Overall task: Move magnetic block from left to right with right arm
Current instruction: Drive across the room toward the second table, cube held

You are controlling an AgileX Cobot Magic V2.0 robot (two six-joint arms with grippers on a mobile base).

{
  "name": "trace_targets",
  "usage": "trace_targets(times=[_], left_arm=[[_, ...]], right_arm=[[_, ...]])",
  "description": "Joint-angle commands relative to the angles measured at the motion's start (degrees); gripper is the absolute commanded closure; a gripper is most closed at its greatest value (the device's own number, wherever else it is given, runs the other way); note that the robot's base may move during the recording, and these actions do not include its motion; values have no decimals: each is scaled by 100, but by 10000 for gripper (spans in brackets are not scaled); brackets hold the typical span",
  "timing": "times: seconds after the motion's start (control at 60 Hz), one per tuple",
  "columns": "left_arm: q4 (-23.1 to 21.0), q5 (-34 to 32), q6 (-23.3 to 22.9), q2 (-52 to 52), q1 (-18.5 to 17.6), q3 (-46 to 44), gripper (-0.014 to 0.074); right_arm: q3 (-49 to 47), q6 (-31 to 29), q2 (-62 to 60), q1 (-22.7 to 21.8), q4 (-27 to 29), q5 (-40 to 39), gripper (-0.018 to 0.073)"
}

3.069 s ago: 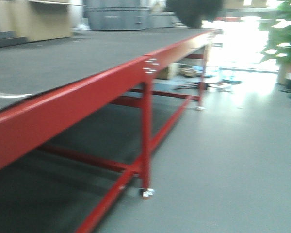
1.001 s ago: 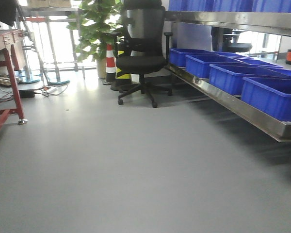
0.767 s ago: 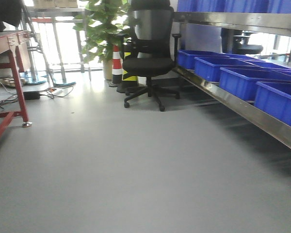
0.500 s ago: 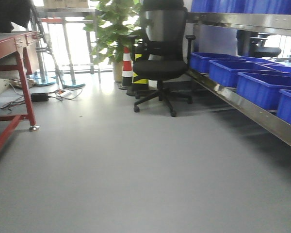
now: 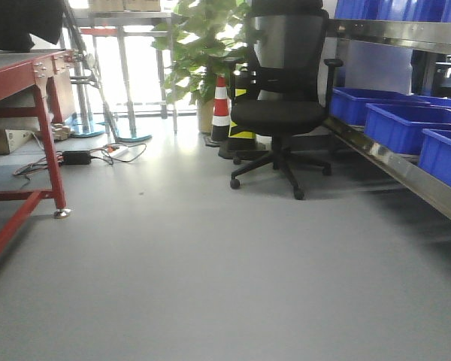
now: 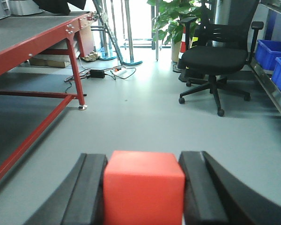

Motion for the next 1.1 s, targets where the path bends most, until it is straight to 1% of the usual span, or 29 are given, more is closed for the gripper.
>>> trace_targets(times=[0.0,1.084], left_arm=[[0,-519,-25,-90,8,49,713],[0,-519,-25,-90,11,49,713]], right_arm=[[-140,-35,83,-19,-109,-497,344],[-140,-35,83,-25,-109,-497,344]])
